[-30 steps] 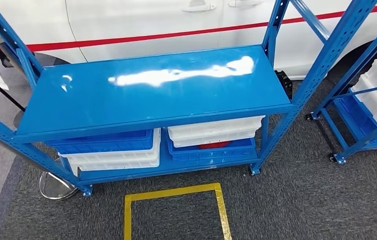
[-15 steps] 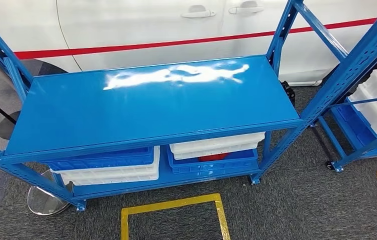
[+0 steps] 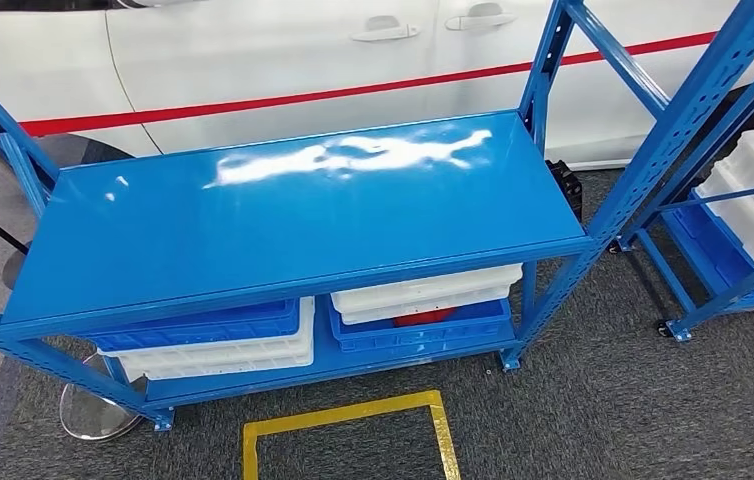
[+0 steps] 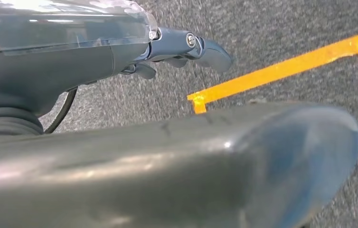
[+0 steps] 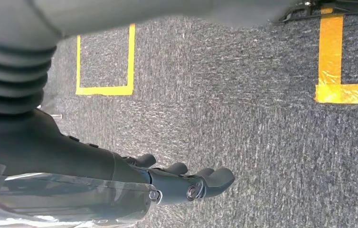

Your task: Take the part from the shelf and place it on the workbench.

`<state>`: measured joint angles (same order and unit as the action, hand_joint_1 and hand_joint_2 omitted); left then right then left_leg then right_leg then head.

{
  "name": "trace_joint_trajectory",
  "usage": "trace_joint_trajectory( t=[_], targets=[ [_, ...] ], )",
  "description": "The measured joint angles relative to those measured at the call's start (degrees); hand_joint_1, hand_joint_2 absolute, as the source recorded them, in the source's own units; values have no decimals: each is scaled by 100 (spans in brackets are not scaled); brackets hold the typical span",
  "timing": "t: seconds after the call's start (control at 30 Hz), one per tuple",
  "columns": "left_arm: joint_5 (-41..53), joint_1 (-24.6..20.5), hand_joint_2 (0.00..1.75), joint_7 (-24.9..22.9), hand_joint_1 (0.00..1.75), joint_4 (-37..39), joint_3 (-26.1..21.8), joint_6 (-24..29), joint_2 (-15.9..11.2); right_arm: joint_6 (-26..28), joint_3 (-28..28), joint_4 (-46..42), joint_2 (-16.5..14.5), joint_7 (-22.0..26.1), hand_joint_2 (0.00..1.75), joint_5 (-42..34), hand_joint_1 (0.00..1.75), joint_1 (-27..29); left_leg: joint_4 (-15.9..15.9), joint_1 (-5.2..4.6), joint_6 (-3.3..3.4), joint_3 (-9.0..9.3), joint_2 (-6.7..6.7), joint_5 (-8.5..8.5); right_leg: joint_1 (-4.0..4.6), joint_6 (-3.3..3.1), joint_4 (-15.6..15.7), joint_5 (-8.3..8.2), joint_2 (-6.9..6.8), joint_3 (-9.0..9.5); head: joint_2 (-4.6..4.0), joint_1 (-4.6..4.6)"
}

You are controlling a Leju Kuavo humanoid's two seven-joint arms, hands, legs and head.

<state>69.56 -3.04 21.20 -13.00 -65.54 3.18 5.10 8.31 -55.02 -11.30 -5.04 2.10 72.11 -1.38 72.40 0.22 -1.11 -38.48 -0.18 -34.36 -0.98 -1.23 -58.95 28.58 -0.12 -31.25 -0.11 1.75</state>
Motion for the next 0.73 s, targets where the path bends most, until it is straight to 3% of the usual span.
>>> trace_joint_trajectory(
  t=[0.03, 0.07, 0.13, 0.2, 0.23, 0.33, 0.47, 0.73],
  targets=[
    [4, 3, 0, 1, 0, 0, 0, -8, -2, -2, -9, 0, -3, 15, 175, 1, 0, 1, 208, 19, -21, -68, 0, -39, 0, -2, -1, 1, 0, -5, 0, 0],
    [5, 7, 0, 2, 0, 0, 0, -16, -3, -3, -16, 0, -7, 29, 175, 3, 0, 2, 211, 34, -36, -42, 1, 38, -2, -1, -3, 1, 2, -4, 0, 0],
    [5, 8, 0, -4, 0, 0, -1, -21, -14, -9, -23, 0, -22, 49, 175, 5, 0, 0, -415, 53, -37, 314, 1, 410, -10, 17, -6, 6, 8, 18, 0, 0],
    [7, 1, 0, -34, 0, 0, -3, -9, -28, -19, -26, 0, -38, 51, 175, 15, 0, -3, -1125, 33, 2, 710, -7, 626, -12, 72, -9, 9, 16, 26, -1, -1],
    [9, -2, 0, -58, 0, 0, -4, 2, -32, -16, -26, 0, -43, 38, 175, 41, 0, -4, -1316, 21, 26, 802, -10, 641, -7, 102, -18, 12, 19, 24, -1, -2],
    [31, 0, 0, -149, 0, 0, -7, 59, -33, 31, -24, 0, -47, -47, 175, 155, 0, -9, -1418, 6, 53, 812, -14, 633, 8, 103, -20, 10, 27, 23, 0, -14],
    [55, -6, 175, -235, 0, 0, -31, 138, -38, 43, -26, 1, -69, -85, 175, 128, 0, -15, -1415, -18, 99, 804, -14, 639, -12, 149, 28, -24, 29, 35, 0, -19],
    [41, -13, 175, -358, 0, 0, -89, 233, -38, -12, -64, 0, -80, -140, 175, 68, 0, -20, -1409, -30, 148, 788, -13, 651, -25, 234, 69, -62, 31, 38, 0, -18]
  ],
)
